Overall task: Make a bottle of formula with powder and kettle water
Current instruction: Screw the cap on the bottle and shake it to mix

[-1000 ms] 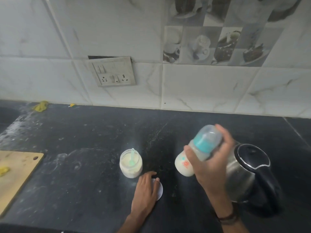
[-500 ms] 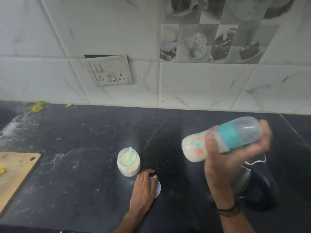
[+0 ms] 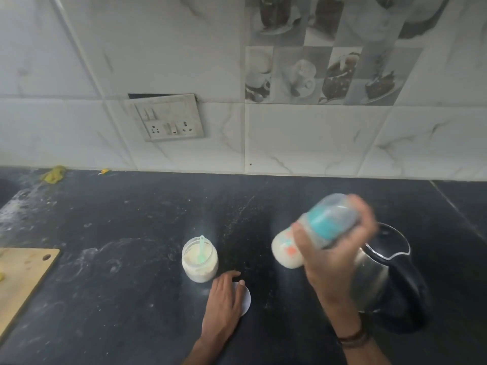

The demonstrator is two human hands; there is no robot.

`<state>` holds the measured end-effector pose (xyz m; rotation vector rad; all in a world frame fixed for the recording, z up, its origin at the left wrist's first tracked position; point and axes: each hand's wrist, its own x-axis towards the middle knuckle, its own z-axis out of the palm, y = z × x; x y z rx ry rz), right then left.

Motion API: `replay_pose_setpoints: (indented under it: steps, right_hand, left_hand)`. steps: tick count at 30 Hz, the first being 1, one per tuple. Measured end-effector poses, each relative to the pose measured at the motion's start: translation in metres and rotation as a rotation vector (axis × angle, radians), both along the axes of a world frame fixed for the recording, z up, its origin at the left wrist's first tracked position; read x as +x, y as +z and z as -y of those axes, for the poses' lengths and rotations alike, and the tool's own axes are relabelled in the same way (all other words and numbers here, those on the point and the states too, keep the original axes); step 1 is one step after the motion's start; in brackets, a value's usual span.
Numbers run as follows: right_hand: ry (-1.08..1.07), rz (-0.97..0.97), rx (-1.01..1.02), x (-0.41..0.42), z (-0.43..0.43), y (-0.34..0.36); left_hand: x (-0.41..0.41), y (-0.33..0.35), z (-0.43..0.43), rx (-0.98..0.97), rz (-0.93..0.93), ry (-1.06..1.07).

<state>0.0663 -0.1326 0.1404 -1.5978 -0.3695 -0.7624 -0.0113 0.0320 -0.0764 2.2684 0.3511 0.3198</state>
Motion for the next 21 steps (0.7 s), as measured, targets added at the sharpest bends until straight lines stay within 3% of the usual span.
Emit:
replay_pose_setpoints:
  steps: [3, 5, 8, 10, 15, 18, 19, 21]
  right_hand:
    - [-0.175, 0.171, 0.115, -0.004, 0.008, 0.017]
    - [-0.211, 0.11, 0.086, -0.001, 0.004, 0.013]
    - [0.043, -0.126, -0.119, 0.005, -0.006, -0.008]
    - [0.082, -0.091, -0.065, 0.0, -0.004, -0.011]
    - [-0.155, 0.086, 0.084, -0.009, -0.002, 0.01]
    - [0.06, -0.06, -0.115, 0.001, -0.008, -0.006]
    - [0.114, -0.125, -0.096, -0.001, -0.007, -0.01]
    - [0.072, -0.045, -0.015, -0.006, -0.002, -0.005]
  left_hand:
    - [0.0, 0.004, 0.001, 0.002, 0.003, 0.01]
    - [0.001, 0.002, 0.0, -0.027, -0.014, 0.026]
    - [0.0, -0.001, -0.001, -0.024, -0.021, 0.01]
    - [0.0, 0.0, -0.001, -0.033, -0.02, 0.011]
    - [0.001, -0.001, -0.001, -0.022, -0.027, 0.028]
    - [-0.001, 0.001, -0.001, -0.003, -0.027, -0.006]
    - [-0.002, 0.002, -0.001, -0.006, -0.029, -0.011]
    - [-0.002, 0.003, -0.001, -0.027, -0.035, -0.002]
